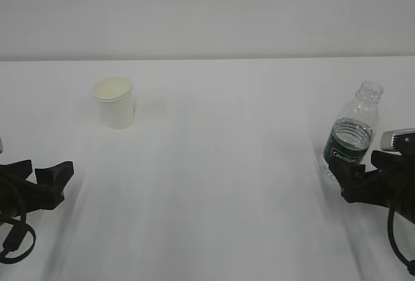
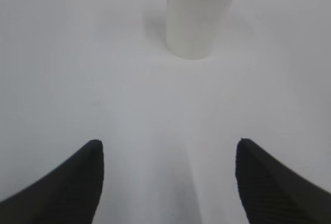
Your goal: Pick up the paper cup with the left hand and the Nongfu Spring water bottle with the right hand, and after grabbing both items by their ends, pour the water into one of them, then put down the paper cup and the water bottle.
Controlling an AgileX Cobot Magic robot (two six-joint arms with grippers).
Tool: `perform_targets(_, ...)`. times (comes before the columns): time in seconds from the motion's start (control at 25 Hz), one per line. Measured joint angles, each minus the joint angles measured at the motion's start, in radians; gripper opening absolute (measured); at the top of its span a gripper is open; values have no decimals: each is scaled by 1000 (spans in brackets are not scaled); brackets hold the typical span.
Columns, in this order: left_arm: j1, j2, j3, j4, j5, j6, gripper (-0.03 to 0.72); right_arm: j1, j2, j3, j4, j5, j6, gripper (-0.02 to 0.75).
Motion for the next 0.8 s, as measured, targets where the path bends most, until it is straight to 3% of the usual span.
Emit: perform_targets(0.8,0,0,0,0,0,0,568,0,38,-107,-7,0,2,662)
